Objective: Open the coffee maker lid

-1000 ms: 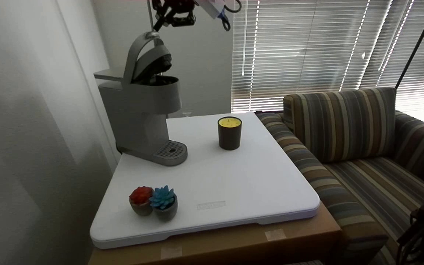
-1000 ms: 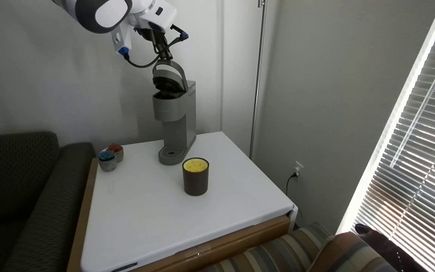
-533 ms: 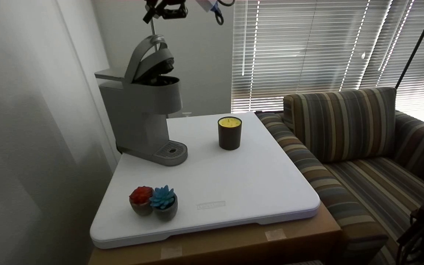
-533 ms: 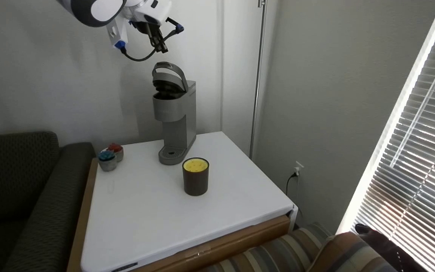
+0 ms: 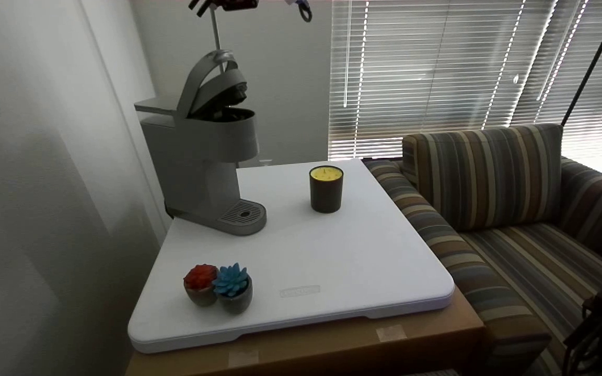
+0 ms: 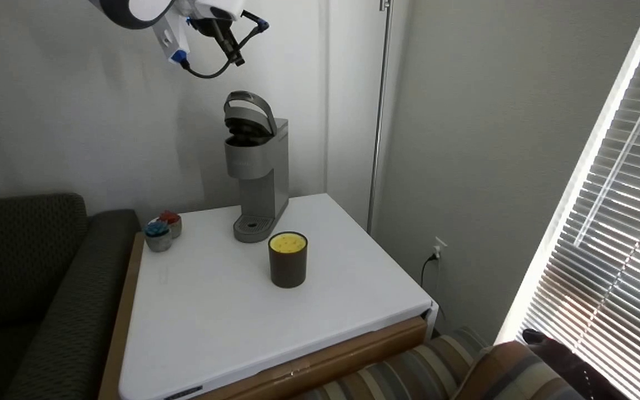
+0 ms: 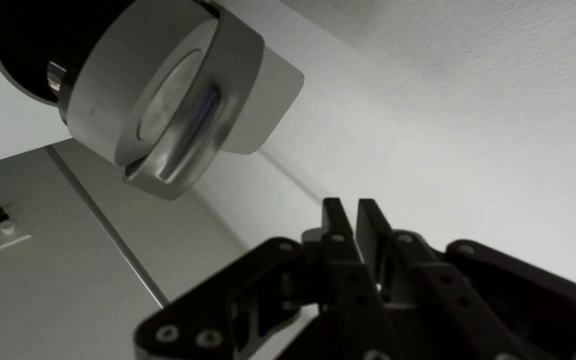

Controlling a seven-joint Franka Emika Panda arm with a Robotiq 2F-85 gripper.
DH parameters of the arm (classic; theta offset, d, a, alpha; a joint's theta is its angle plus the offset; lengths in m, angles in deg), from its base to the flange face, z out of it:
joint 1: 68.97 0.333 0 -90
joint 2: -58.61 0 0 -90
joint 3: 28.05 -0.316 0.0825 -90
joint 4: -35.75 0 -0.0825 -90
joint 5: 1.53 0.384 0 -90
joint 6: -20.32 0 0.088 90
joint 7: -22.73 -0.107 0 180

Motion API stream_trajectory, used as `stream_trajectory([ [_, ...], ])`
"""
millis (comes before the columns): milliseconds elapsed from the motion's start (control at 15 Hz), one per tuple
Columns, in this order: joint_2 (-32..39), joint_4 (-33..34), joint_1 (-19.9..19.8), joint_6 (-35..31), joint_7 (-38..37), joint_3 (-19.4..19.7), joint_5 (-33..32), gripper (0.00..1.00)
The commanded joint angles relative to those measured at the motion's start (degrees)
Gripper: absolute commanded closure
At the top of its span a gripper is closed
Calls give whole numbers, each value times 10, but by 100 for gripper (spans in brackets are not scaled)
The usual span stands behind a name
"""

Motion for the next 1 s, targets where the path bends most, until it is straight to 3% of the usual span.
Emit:
stream_trajectory([
  [0, -33, -5, -33, 42, 66, -35, -4, 56],
  [533, -94, 0, -56, 153, 128, -34, 3, 1],
  [933, -103, 4, -64, 162, 135, -34, 13, 0],
])
